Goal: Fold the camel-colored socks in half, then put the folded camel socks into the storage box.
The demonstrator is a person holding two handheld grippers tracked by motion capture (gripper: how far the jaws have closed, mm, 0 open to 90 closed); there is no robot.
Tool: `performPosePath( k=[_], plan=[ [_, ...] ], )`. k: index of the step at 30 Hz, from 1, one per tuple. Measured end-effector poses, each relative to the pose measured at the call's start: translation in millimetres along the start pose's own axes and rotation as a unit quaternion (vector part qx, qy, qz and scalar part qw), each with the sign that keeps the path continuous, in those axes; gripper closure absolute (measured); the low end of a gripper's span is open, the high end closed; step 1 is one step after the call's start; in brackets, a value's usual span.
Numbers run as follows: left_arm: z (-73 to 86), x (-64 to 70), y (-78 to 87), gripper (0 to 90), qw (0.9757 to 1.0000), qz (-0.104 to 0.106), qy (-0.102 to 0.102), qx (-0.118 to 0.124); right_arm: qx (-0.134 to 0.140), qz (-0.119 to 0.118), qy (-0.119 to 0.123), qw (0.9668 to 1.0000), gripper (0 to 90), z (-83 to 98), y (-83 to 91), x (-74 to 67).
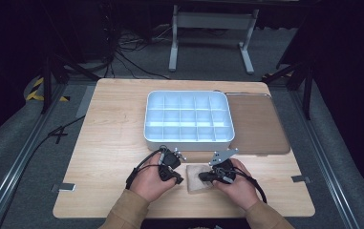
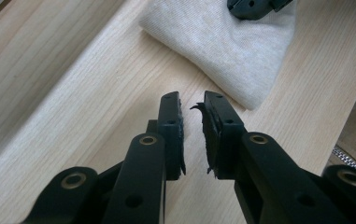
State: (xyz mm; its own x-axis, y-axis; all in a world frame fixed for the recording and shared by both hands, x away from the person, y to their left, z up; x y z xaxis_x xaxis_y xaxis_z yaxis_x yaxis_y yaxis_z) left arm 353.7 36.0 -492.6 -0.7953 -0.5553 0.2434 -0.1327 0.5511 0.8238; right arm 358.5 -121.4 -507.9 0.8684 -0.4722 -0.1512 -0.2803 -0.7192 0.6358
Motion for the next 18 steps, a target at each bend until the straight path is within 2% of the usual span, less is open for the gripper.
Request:
performPosePath(
  k=[4,10,15,18],
  plan=[
    [0.2,-0.3,-3.7,78.4,1.0,-0.005,-0.005,-0.005,-0.001,0.001,0.002,1.0,89.8,0.7,1.3,0.1],
    [0.2,1.3,-7.4,80.9,0.9998,-0.007,-0.012,-0.012,0.007,0.014,0.011,0.9998,89.9,0.5,8.7,1.2],
    [0.4,1.6,-10.0,81.3,0.9997,-0.007,-0.016,-0.017,-0.001,0.015,-0.001,0.9999,89.9,4.1,11.7,5.0],
    [0.7,2.5,-12.7,81.5,0.9997,-0.007,-0.013,-0.017,-0.005,0.012,0.001,0.9999,89.9,5.2,10.6,5.4]
  ],
)
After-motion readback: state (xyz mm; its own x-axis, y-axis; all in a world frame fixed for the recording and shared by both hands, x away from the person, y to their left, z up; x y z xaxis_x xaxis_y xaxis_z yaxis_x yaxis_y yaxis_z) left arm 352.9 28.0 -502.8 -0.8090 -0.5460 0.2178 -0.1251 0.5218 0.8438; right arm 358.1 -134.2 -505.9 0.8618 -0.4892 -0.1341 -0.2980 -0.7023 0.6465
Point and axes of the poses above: each handheld gripper's, and its own axes: y roughly backward along the jaws, z roughly out of its underside, x roughly to its right, the point moved 6 cm from there along -y, roughly forward along the jaws, and after that the axes turned 9 degrees about x, right-handed, at the moved point
